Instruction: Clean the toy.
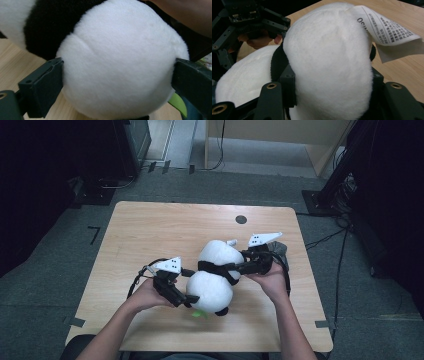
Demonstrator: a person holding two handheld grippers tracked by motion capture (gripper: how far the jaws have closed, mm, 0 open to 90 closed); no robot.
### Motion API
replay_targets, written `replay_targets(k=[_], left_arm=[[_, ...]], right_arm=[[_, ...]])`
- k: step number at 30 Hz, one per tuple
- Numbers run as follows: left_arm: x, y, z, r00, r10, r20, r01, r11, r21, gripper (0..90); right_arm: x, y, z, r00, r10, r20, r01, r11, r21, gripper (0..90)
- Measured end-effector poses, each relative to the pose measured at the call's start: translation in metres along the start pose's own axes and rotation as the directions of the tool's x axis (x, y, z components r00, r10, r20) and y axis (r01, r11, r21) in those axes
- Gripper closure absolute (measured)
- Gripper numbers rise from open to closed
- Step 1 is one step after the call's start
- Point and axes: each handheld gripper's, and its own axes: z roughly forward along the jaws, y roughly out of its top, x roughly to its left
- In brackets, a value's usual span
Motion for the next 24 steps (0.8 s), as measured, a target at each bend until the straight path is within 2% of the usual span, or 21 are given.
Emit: replay_targets(k=[1, 5, 7, 10, 13, 14, 15, 19, 22, 24], left_arm=[[0.001, 0.0, -0.002, 1.0, -0.003, 0.006, 0.003, 0.9999, -0.014, 3.4], [0.0, -0.001, -0.009, 0.9995, 0.029, 0.013, -0.029, 0.9984, -0.049, 5.3], [-0.001, -0.002, -0.01, 0.9994, 0.034, 0.009, -0.033, 0.9983, -0.047, 5.8], [-0.003, -0.004, -0.011, 0.9981, 0.061, -0.007, -0.061, 0.9975, -0.037, 6.4], [-0.003, -0.003, -0.009, 0.998, 0.057, -0.026, -0.058, 0.9974, -0.043, 6.2], [-0.003, -0.004, -0.007, 0.9986, 0.049, -0.019, -0.05, 0.9977, -0.046, 5.7], [-0.002, -0.004, -0.005, 0.999, 0.04, -0.021, -0.041, 0.9981, -0.045, 5.3], [-0.004, -0.004, 0.005, 0.9971, 0.061, -0.045, -0.063, 0.9975, -0.033, 4.6], [-0.003, -0.006, 0.012, 0.9973, 0.048, -0.055, -0.049, 0.9988, -0.004, 4.9], [-0.003, -0.007, 0.014, 0.9965, 0.054, -0.065, -0.053, 0.9984, 0.018, 7.3]], right_arm=[[-0.001, 0.0, -0.001, 1.0, 0.006, 0.0, -0.006, 1.0, -0.005, 44.7], [-0.003, 0.0, -0.006, 0.9997, 0.021, -0.014, -0.021, 0.999, -0.028, 44.7], [-0.004, 0.001, -0.007, 0.9995, 0.029, -0.016, -0.029, 0.999, -0.032, 44.7], [-0.004, 0.001, -0.008, 0.9992, 0.039, -0.01, -0.04, 0.999, -0.037, 44.7], [-0.005, 0.001, -0.009, 0.9986, 0.053, -0.008, -0.053, 0.997, -0.048, 44.8], [-0.005, 0.001, -0.008, 0.9985, 0.055, -0.004, -0.055, 0.997, -0.051, 44.8], [-0.005, 0.001, -0.007, 0.9981, 0.062, -0.005, -0.062, 0.996, -0.059, 45.0], [-0.003, 0.001, -0.001, 0.9977, 0.068, -0.001, -0.068, 0.996, -0.057, 45.6], [-0.003, 0.0, 0.002, 0.9975, 0.07, 0.008, -0.07, 0.996, -0.047, 46.4], [-0.002, 0.0, 0.004, 0.9979, 0.062, 0.017, -0.062, 0.997, -0.038, 46.4]])
